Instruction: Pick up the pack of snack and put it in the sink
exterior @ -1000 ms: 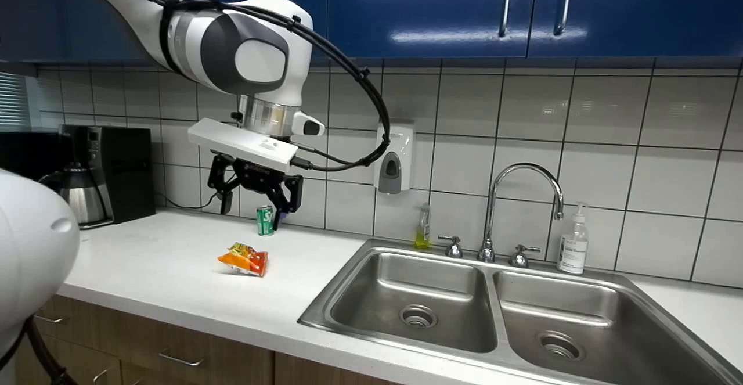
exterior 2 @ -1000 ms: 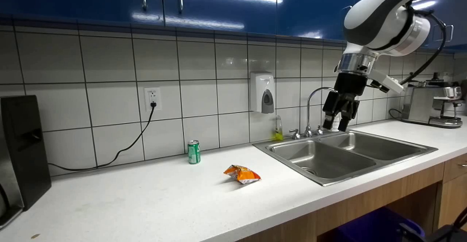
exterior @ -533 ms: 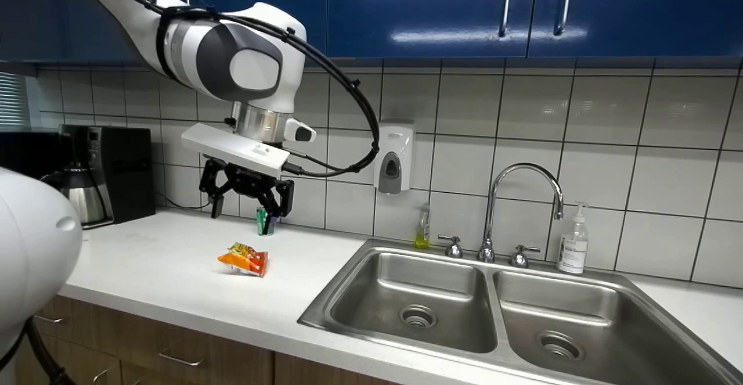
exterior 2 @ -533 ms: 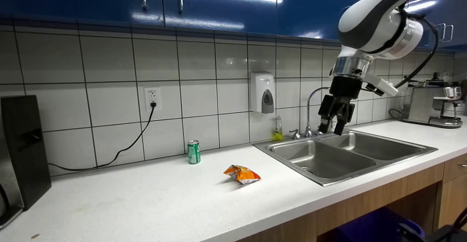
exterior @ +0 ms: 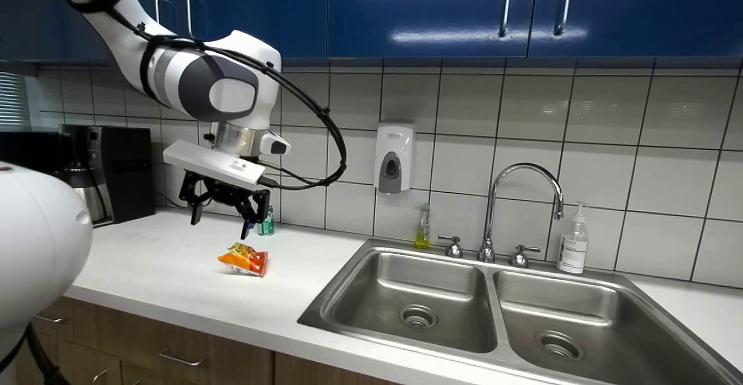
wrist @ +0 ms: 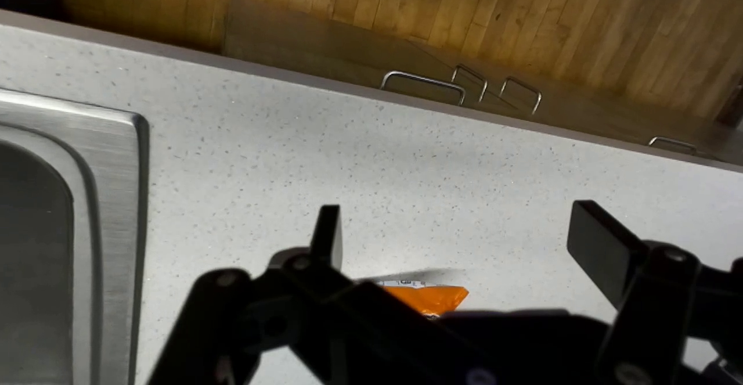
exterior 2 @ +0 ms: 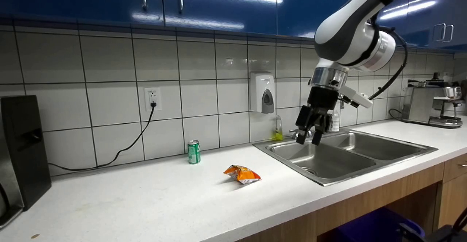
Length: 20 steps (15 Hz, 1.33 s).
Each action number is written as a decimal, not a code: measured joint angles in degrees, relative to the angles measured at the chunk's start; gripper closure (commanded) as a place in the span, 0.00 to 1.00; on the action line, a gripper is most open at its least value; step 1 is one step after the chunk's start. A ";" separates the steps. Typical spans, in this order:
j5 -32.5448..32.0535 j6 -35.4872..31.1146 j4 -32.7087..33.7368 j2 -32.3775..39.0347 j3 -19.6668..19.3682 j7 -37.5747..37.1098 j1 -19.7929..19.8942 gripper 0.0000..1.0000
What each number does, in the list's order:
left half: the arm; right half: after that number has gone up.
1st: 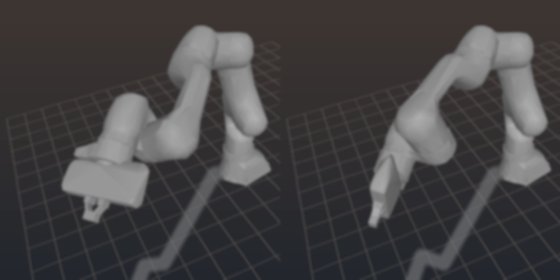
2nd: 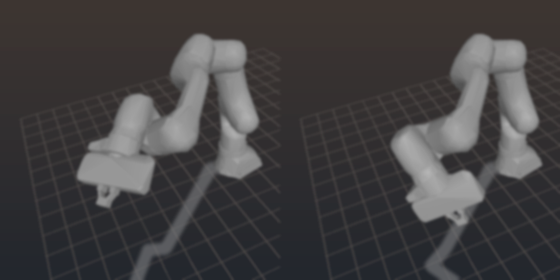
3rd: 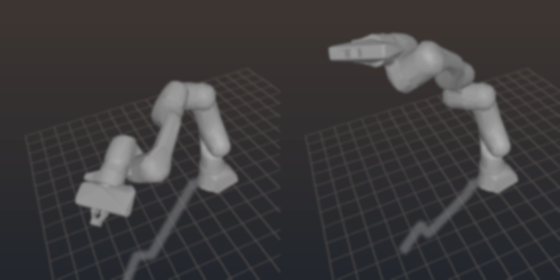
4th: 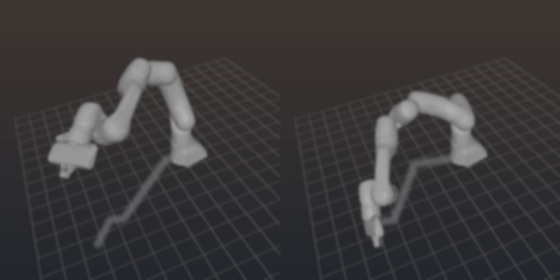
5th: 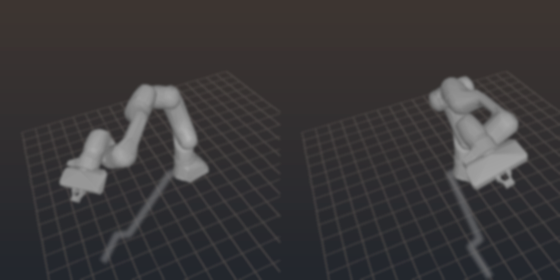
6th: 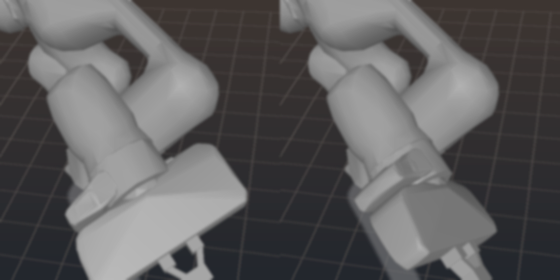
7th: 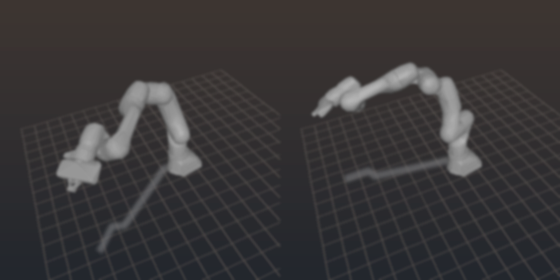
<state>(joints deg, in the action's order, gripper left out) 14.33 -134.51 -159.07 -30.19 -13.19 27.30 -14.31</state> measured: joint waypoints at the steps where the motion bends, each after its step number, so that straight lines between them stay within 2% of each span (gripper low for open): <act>1: 0.69 -1.74 0.00 1.43 0.49 0.06 -0.72 0.00; 6: 5.46 -11.84 0.98 10.69 2.73 1.05 -4.70 0.00; 11: 12.18 -18.73 6.65 22.28 5.84 2.14 -6.68 0.00; 15: 15.00 -21.10 13.37 31.03 10.34 2.66 -5.34 0.00; 20: 14.76 -22.73 20.38 38.80 17.11 2.65 -0.26 0.00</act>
<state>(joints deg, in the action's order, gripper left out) 29.08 -157.23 -138.69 8.61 3.92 29.95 -14.57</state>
